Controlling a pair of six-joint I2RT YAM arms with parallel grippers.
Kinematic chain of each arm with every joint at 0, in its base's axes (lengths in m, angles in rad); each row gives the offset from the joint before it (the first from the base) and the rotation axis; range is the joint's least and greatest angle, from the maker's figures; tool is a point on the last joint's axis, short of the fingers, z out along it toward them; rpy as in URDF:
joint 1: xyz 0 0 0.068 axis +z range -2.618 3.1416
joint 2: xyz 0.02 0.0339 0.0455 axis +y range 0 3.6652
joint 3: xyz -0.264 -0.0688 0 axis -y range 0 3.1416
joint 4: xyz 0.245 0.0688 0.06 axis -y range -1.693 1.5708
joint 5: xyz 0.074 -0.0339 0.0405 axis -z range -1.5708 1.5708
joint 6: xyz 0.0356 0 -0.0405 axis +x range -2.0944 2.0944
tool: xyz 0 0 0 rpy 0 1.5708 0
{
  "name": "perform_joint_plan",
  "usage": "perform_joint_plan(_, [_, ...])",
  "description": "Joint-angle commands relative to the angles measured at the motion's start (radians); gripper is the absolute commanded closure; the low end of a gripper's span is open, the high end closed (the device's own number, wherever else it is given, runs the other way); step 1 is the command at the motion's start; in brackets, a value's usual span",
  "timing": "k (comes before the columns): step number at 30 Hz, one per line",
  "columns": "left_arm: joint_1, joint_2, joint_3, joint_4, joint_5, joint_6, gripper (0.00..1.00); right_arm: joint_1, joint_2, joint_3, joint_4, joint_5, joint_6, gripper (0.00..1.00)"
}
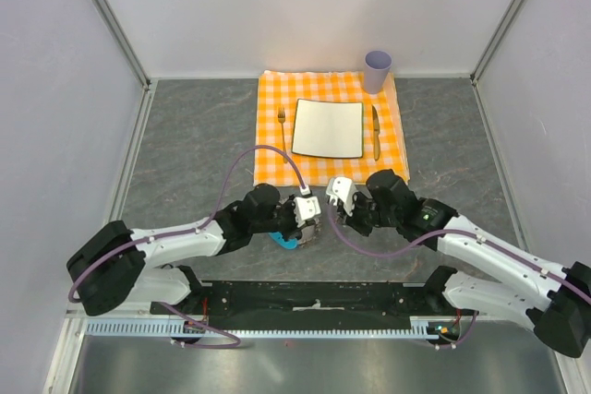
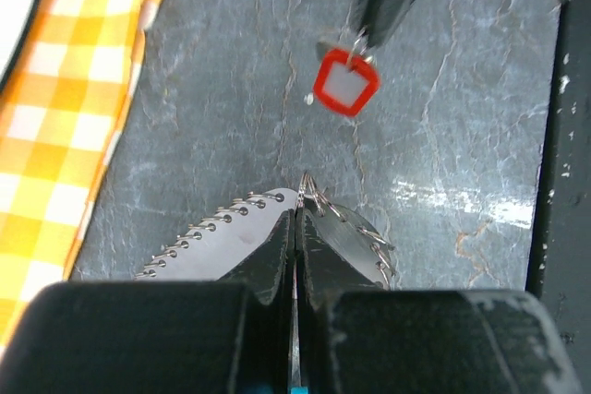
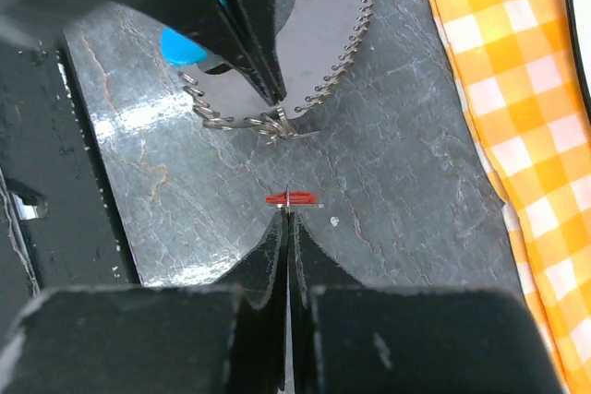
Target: Put the keys on the keyring
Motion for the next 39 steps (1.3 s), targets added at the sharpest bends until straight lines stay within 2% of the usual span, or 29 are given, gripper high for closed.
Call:
perform_joint_plan(1, [-0.003, -0.081, -0.038, 0.153, 0.057, 0.049, 0.98, 0.005, 0.025, 0.037, 0.046, 0.020, -0.012, 1.00])
perform_joint_plan(6, [-0.001, -0.123, -0.061, 0.184, 0.104, 0.049, 0.98, 0.005, -0.006, 0.011, 0.115, 0.012, 0.013, 1.00])
perform_joint_plan(13, [-0.003, -0.129, -0.057, 0.190, 0.135, 0.038, 0.98, 0.005, 0.014, 0.010, 0.121, -0.045, 0.018, 1.00])
perform_joint_plan(39, [-0.001, -0.110, -0.026, 0.178, 0.107, 0.000, 0.98, 0.040, 0.037, 0.014, 0.101, -0.046, 0.005, 1.00])
